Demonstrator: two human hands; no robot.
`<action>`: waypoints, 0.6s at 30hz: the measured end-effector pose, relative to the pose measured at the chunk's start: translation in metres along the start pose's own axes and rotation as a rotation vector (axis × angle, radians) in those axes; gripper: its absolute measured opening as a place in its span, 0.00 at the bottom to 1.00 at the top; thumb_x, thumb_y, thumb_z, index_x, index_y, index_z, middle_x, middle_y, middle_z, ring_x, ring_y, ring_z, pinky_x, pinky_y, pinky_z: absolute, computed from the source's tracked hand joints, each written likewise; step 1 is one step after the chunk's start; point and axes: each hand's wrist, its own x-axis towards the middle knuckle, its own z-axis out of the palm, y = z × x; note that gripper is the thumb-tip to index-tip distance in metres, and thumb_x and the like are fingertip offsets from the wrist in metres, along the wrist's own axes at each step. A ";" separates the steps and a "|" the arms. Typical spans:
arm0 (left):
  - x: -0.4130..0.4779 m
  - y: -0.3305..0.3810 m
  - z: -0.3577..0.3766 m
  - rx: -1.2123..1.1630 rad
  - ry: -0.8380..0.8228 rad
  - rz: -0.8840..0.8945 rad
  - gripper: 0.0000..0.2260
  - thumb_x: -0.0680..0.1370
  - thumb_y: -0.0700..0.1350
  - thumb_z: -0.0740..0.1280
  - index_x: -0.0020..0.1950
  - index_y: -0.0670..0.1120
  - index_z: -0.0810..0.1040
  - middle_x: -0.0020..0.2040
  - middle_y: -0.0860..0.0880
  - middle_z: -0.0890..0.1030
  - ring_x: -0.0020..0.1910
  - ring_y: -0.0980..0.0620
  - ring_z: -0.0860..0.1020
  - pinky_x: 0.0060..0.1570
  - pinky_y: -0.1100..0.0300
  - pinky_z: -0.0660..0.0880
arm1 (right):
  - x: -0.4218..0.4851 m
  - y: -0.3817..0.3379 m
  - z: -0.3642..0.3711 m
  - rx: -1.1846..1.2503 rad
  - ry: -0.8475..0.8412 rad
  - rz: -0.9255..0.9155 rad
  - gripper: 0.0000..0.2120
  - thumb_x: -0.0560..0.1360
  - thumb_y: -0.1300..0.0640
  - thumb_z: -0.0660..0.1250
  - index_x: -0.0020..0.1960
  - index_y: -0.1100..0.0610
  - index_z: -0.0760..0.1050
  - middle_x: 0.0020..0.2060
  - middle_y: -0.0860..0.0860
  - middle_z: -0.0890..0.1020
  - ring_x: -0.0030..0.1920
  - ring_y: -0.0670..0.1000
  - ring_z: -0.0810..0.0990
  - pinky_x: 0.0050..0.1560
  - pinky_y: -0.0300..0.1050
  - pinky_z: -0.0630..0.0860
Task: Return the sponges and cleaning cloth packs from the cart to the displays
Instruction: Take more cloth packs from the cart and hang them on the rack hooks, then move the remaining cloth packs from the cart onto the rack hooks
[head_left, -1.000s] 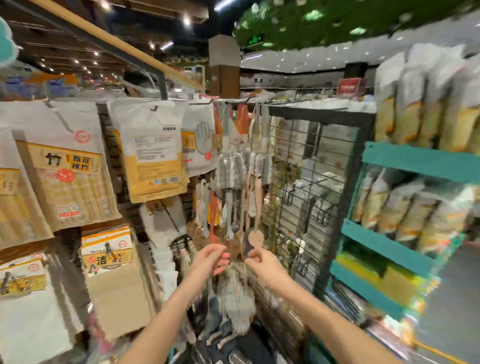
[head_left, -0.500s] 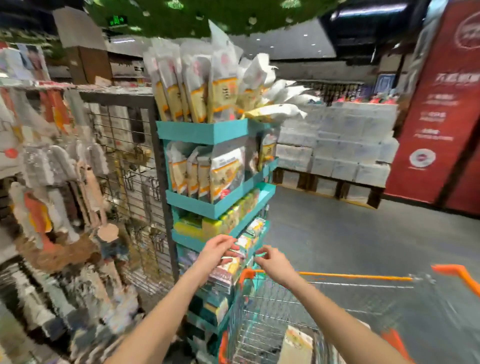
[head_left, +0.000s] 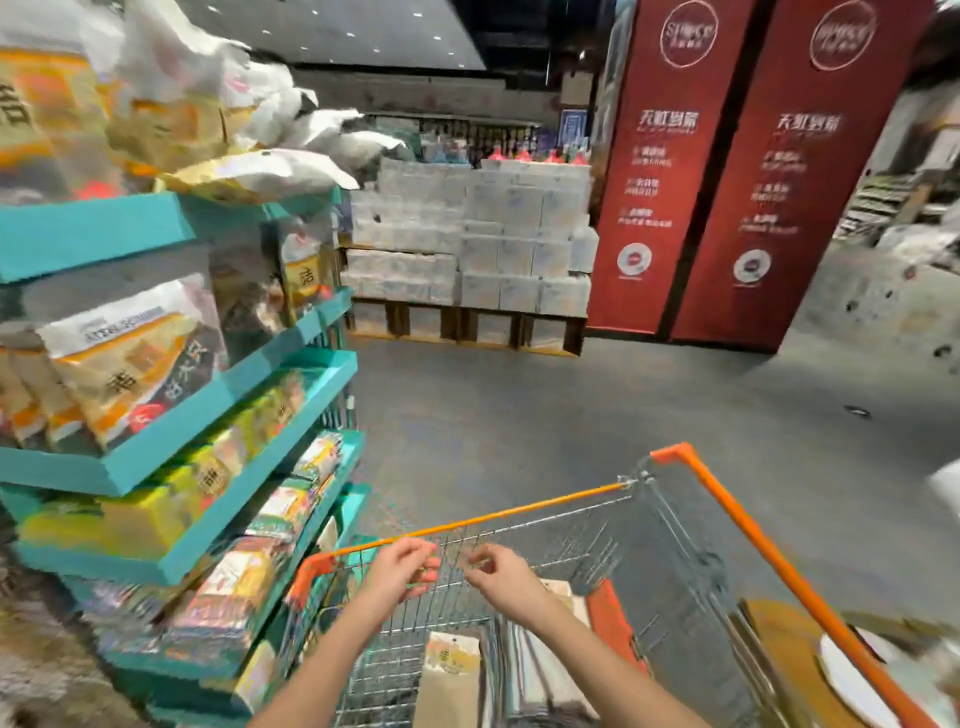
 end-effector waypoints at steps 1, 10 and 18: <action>0.012 -0.006 0.003 0.003 -0.002 -0.010 0.04 0.81 0.39 0.61 0.47 0.43 0.74 0.39 0.46 0.79 0.27 0.60 0.77 0.27 0.69 0.70 | 0.008 0.007 0.001 -0.003 -0.002 0.014 0.16 0.76 0.53 0.65 0.60 0.60 0.75 0.46 0.51 0.77 0.46 0.47 0.74 0.45 0.39 0.68; 0.130 -0.066 0.003 0.077 -0.068 -0.150 0.05 0.80 0.37 0.61 0.48 0.40 0.76 0.38 0.44 0.79 0.31 0.54 0.76 0.23 0.69 0.68 | 0.099 0.077 0.014 0.071 -0.031 0.240 0.04 0.76 0.56 0.64 0.50 0.51 0.73 0.45 0.51 0.77 0.43 0.49 0.74 0.42 0.40 0.68; 0.182 -0.154 0.005 0.182 -0.127 -0.443 0.04 0.79 0.37 0.63 0.46 0.43 0.76 0.39 0.44 0.77 0.27 0.57 0.74 0.24 0.68 0.66 | 0.123 0.152 0.046 0.079 -0.070 0.457 0.03 0.78 0.57 0.61 0.52 0.54 0.72 0.42 0.52 0.78 0.29 0.43 0.70 0.27 0.33 0.64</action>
